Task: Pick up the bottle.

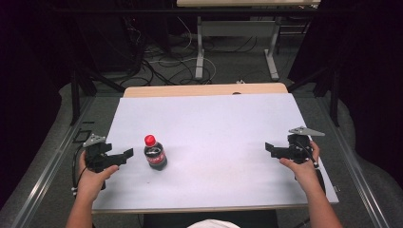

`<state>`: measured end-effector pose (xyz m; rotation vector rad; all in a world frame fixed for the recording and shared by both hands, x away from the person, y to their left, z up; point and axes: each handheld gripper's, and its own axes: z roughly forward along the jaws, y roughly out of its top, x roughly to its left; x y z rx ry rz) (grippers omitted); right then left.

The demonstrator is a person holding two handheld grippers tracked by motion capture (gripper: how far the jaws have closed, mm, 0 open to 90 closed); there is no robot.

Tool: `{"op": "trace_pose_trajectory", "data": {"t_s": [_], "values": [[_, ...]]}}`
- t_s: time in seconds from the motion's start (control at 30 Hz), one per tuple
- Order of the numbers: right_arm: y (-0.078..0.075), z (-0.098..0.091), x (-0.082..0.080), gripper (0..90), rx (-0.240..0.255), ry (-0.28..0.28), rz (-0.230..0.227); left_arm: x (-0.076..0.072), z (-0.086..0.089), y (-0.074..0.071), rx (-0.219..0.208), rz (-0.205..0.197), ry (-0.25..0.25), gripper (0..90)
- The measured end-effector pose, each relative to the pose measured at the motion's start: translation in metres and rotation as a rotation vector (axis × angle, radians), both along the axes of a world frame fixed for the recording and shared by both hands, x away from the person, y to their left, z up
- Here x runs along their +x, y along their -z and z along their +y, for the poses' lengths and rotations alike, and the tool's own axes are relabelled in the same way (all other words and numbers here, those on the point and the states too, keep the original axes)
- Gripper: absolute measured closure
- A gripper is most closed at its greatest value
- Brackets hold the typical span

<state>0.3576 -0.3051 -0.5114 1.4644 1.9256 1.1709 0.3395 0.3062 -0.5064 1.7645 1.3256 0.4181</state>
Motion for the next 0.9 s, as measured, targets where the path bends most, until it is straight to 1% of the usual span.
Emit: {"op": "trace_pose_trajectory", "data": {"t_s": [0.03, 0.07, 0.1, 0.13, 0.17, 0.2, 0.23, 0.27, 0.33, 0.37, 0.43, 0.5, 0.53, 0.57, 0.63, 0.67, 0.7, 0.73, 0.77, 0.83, 0.87, 0.9], "values": [[-0.004, 0.001, -0.003, 0.0, 0.000, 0.000, -0.013, 0.000, 0.000, 0.000, 0.000, 0.000, 0.000, 0.4], [-0.006, 0.001, -0.005, 0.0, -0.003, -0.016, -0.024, -0.003, 0.001, -0.005, 0.012, -0.004, 0.019, 0.4], [-0.006, 0.001, -0.005, 0.0, -0.003, -0.016, -0.024, -0.005, 0.000, -0.008, 0.017, -0.015, 0.024, 0.4], [-0.011, 0.002, -0.007, 0.0, -0.008, -0.022, -0.046, -0.007, -0.002, -0.013, 0.019, -0.034, 0.033, 0.4], [-0.012, 0.003, -0.008, 0.0, -0.006, -0.020, -0.049, -0.007, -0.002, -0.013, 0.019, -0.034, 0.033, 0.4], [-0.013, 0.004, -0.009, 0.0, -0.001, -0.018, -0.042, -0.008, -0.004, -0.016, 0.022, -0.046, 0.035, 0.4], [-0.012, 0.004, -0.009, 0.0, -0.004, -0.011, -0.048, -0.009, -0.005, -0.018, 0.020, -0.054, 0.042, 0.4], [-0.012, 0.005, -0.009, 0.0, -0.014, -0.008, -0.056, -0.011, -0.006, -0.021, 0.017, -0.059, 0.053, 0.4], [-0.012, 0.005, -0.009, 0.0, -0.020, -0.013, -0.057, -0.013, -0.008, -0.025, 0.015, -0.071, 0.077, 0.4], [-0.013, 0.005, -0.010, 0.4, -0.029, -0.018, -0.043, -0.014, -0.009, -0.027, 0.013, -0.082, 0.084, 0.4], [-0.012, 0.005, -0.010, 0.6, -0.029, -0.029, -0.052, -0.015, -0.012, -0.029, 0.003, -0.082, 0.100, 0.4], [-0.013, 0.005, -0.011, 2.3, -0.037, -0.027, -0.063, -0.016, -0.016, -0.032, 0.004, -0.085, 0.113, 0.6], [-0.012, 0.006, -0.011, 4.0, -0.033, -0.019, -0.081, -0.017, -0.019, -0.033, 0.004, -0.091, 0.121, 0.7], [-0.013, 0.005, -0.011, 5.2, -0.039, -0.026, -0.078, -0.018, -0.022, -0.035, 0.007, -0.090, 0.135, 0.8], [-0.013, 0.006, -0.011, 5.8, -0.029, -0.024, -0.085, -0.019, -0.028, -0.036, 0.009, -0.102, 0.153, 1.0], [-0.014, 0.006, -0.012, 6.0, -0.033, -0.031, -0.073, -0.019, -0.030, -0.036, 0.013, -0.104, 0.160, 1.5], [-0.013, 0.007, -0.012, 6.0, -0.028, -0.027, -0.085, -0.019, -0.033, -0.036, 0.017, -0.110, 0.165, 2.1], [-0.013, 0.007, -0.012, 6.1, -0.032, -0.039, -0.079, -0.018, -0.035, -0.035, 0.017, -0.111, 0.168, 2.2], [-0.013, 0.007, -0.012, 6.1, -0.032, -0.039, -0.079, -0.018, -0.036, -0.034, 0.024, -0.114, 0.172, 2.2], [-0.013, 0.009, -0.012, 6.9, -0.042, -0.046, -0.081, -0.017, -0.041, -0.030, 0.006, -0.099, 0.181, 4.3], [-0.013, 0.009, -0.012, 7.1, -0.046, -0.048, -0.081, -0.016, -0.043, -0.029, 0.003, -0.093, 0.186, 5.0], [-0.012, 0.011, -0.012, 7.4, -0.037, -0.041, -0.085, -0.015, -0.045, -0.027, 0.012, -0.093, 0.195, 5.8]]}}
